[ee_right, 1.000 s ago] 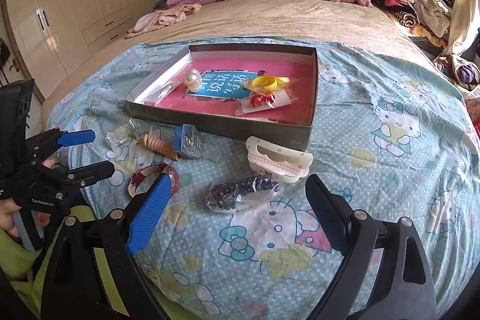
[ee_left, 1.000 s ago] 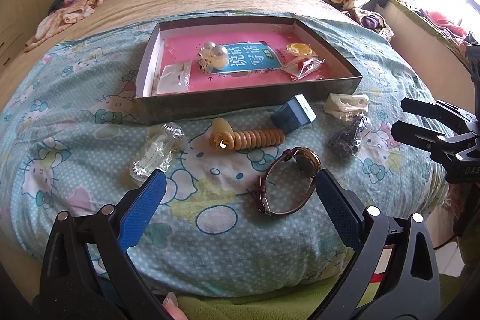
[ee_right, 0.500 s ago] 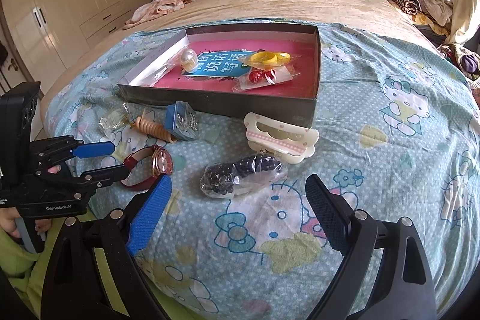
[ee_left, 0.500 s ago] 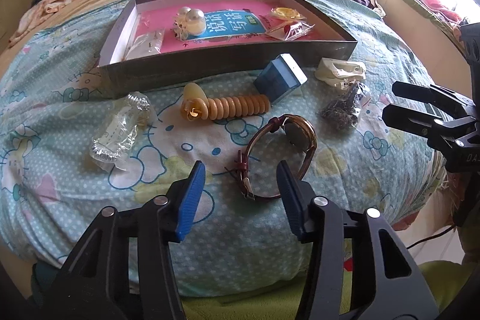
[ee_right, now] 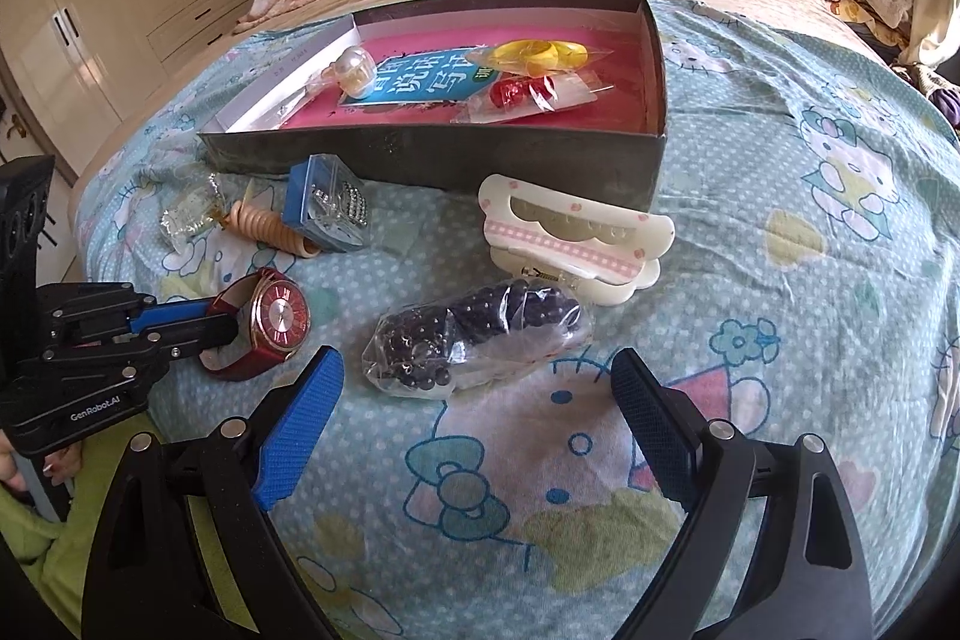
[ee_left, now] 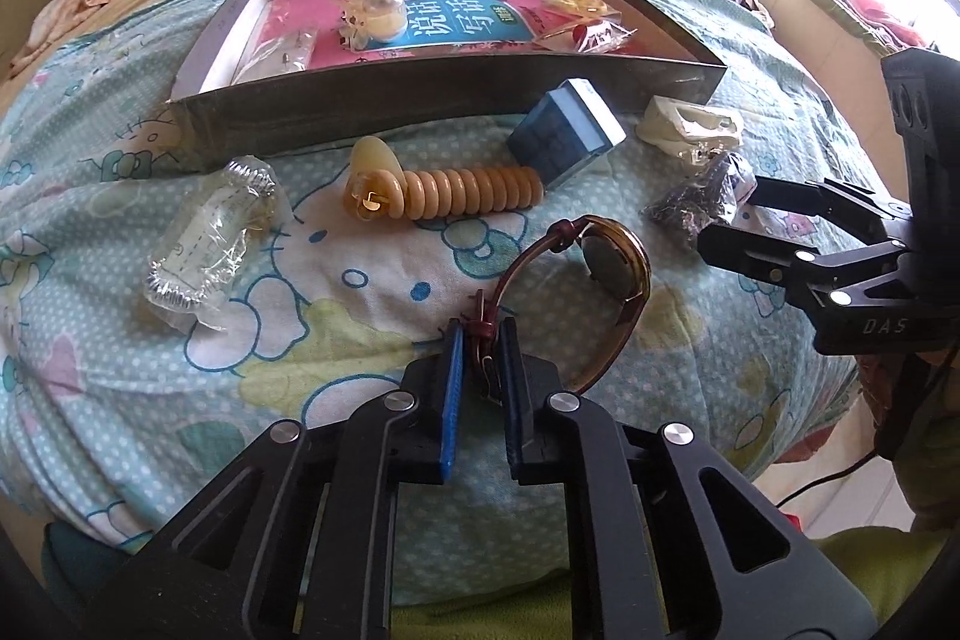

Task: Organize jewelry
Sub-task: 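Grasp the brown leather watch with the left gripper while the right grasps the dark bead bag, then carry the watch and bead bag into the pink-lined box and open both grippers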

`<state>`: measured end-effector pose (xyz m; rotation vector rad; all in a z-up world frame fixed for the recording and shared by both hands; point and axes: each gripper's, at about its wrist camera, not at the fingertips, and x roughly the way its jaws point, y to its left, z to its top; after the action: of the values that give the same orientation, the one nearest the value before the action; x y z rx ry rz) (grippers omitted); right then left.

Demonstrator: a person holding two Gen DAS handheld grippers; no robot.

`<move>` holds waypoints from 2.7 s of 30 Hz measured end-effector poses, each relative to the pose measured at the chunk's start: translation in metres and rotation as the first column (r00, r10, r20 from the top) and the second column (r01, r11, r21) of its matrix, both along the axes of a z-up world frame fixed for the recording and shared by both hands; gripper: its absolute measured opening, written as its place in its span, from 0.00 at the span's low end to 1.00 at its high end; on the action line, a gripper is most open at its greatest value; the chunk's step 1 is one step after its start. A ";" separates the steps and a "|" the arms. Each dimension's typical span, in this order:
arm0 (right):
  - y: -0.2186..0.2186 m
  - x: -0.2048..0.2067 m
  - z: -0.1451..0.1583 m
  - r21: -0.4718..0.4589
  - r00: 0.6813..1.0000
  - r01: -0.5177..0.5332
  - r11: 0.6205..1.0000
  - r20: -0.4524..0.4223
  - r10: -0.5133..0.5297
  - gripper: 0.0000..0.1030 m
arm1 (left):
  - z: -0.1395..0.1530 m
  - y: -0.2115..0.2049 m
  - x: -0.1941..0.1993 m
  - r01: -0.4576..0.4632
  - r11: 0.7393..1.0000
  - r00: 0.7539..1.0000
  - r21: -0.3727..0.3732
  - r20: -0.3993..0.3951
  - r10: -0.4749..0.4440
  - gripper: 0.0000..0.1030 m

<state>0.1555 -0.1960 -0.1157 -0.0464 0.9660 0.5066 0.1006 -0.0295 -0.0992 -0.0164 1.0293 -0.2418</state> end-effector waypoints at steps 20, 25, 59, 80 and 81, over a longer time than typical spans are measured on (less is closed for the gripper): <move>0.016 0.003 -0.005 -0.024 0.998 -0.027 0.999 0.061 0.028 0.71 | 0.018 0.011 -0.005 -0.037 0.999 0.997 -0.029 0.061 0.039 0.04; 0.017 -0.011 0.008 -0.012 0.995 -0.062 0.998 0.078 0.063 0.71 | 0.027 0.017 -0.008 -0.059 0.998 0.994 -0.033 0.089 0.062 0.04; 0.021 -0.011 0.092 0.047 0.960 -0.080 0.996 0.273 0.064 0.71 | 0.086 0.053 -0.004 -0.169 0.983 0.951 -0.071 0.249 0.182 0.04; 0.005 0.011 0.114 0.072 0.942 -0.037 0.997 0.335 0.010 0.71 | 0.094 0.040 0.028 -0.143 0.987 0.953 -0.069 0.260 0.156 0.04; 0.005 0.012 0.115 0.072 0.940 -0.033 0.997 0.340 0.006 0.71 | 0.095 0.040 0.030 -0.142 0.988 0.954 -0.067 0.258 0.155 0.04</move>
<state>0.1679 -0.1913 -0.0009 -0.0722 0.6076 0.5331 0.1305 0.0101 -0.0046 -0.1029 0.7533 -0.1266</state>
